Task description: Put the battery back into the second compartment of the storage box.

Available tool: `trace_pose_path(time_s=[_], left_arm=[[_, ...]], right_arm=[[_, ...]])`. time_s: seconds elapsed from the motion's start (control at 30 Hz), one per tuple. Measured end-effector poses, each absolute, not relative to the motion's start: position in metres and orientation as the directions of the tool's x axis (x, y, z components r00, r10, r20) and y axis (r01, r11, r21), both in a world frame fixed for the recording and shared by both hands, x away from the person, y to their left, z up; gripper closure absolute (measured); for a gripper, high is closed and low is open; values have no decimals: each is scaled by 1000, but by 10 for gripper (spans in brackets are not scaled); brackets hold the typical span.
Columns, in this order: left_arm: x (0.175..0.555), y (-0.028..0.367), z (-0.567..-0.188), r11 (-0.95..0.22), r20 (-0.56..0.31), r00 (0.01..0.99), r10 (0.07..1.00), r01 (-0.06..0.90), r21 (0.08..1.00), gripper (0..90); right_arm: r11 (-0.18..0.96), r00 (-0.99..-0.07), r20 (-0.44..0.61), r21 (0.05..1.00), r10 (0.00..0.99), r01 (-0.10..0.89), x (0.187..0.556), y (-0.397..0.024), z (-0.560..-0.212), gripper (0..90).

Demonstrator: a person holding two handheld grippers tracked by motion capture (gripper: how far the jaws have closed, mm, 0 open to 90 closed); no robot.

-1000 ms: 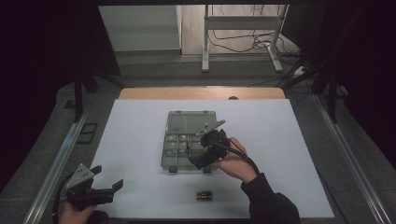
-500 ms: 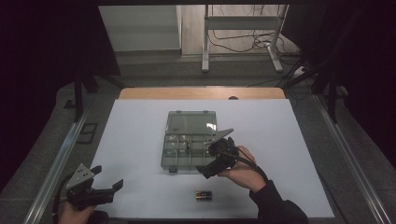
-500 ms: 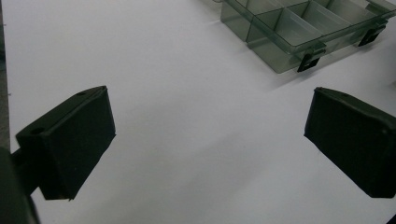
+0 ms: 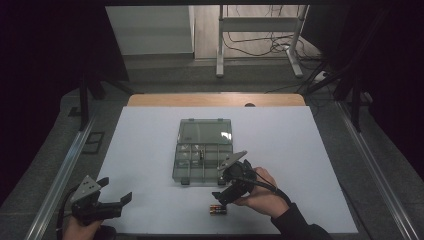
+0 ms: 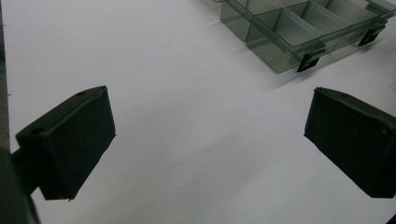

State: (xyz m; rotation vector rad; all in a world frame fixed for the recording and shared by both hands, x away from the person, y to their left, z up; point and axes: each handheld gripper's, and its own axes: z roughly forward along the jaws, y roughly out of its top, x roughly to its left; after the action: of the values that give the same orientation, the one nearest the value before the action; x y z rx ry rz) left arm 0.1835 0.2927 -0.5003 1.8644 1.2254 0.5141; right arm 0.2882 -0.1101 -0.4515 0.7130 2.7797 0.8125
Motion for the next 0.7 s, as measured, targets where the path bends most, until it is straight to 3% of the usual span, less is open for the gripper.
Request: trace_pose_path(time_s=[0.33,0.47,0.5,0.53,0.7], left_arm=[[184,293,-500,-181,-103,442,891,555,812,22],[184,293,-500,-185,-101,445,890,554,812,22],[184,293,-500,-185,-101,445,890,554,812,22],[184,293,-500,-185,-101,445,890,554,812,22],[184,292,-500,-188,-99,448,889,552,812,22]], right_arm=[[759,-886,32,502,462,414,280,-111,-459,280],[790,-904,29,475,427,388,275,-109,-469,415],[790,-904,29,475,427,388,275,-109,-469,415],[805,-914,21,468,404,366,273,-107,-472,485],[827,-929,32,445,369,344,272,-104,-481,579]])
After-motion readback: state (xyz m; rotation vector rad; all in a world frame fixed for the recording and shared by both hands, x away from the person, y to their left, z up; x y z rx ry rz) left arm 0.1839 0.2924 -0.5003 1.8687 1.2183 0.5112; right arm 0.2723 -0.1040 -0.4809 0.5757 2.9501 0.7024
